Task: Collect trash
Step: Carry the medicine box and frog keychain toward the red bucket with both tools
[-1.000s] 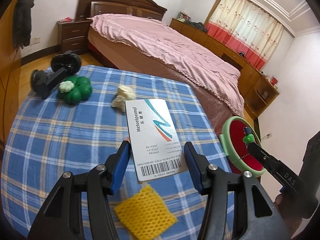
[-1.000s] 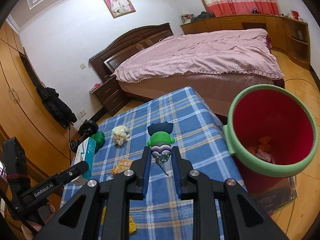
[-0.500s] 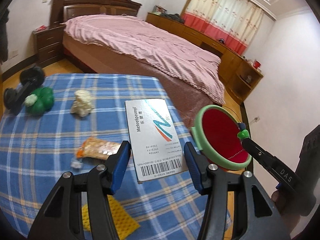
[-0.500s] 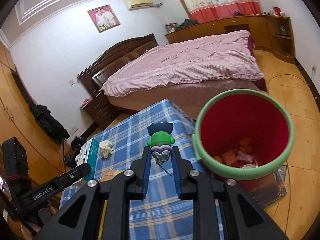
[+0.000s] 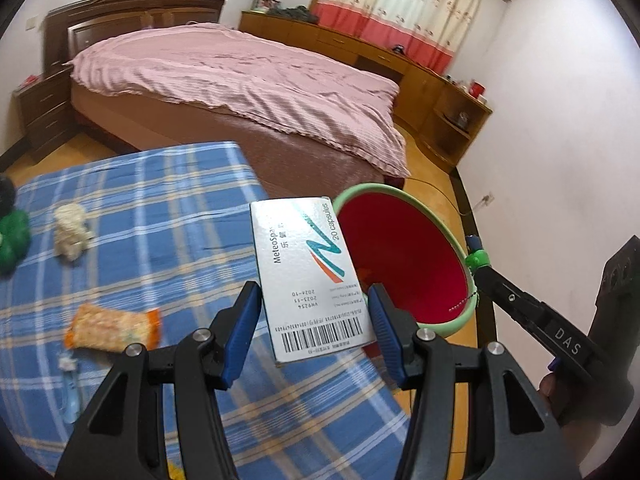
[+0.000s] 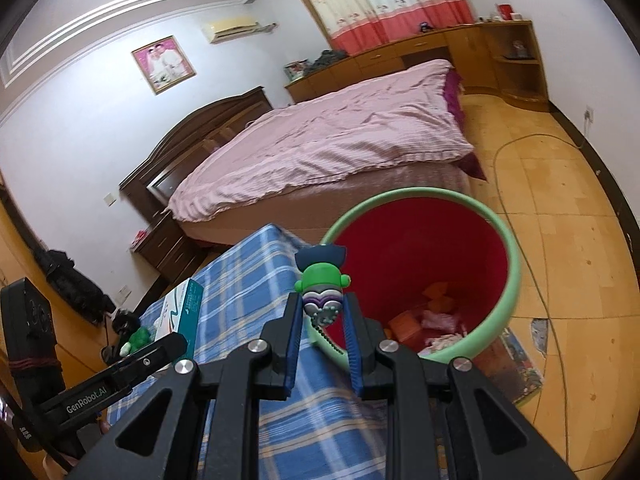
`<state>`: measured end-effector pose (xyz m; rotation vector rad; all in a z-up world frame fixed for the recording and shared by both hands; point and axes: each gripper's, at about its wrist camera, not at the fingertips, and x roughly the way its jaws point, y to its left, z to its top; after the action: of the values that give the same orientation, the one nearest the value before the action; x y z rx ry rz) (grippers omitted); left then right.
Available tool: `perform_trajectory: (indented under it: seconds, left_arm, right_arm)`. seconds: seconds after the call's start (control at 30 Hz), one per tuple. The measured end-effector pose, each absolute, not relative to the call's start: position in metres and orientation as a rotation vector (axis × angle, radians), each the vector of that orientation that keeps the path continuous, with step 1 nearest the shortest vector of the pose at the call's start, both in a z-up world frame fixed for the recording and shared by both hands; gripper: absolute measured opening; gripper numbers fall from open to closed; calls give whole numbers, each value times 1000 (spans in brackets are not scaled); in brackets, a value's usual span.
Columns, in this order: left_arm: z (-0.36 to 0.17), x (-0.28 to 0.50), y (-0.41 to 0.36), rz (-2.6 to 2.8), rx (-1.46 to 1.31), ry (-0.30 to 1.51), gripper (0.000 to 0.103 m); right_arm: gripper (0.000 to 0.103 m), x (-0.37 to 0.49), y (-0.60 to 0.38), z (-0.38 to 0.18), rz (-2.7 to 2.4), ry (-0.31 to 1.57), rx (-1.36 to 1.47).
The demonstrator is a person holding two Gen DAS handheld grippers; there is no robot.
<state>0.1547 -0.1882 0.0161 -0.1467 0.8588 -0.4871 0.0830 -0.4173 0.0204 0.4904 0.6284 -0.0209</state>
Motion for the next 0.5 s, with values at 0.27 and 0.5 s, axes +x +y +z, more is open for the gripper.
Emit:
perform_trajectory:
  seconds: [0.27,0.5]
  left_arm:
    - [-2,174,-229,-545,-118,891,56]
    - [-19,185,-261,-595,-90,916,56]
  right_arm:
    - [23,87,-453,1,-100,654,522]
    - [23,95,-471,-20,-143,693,533]
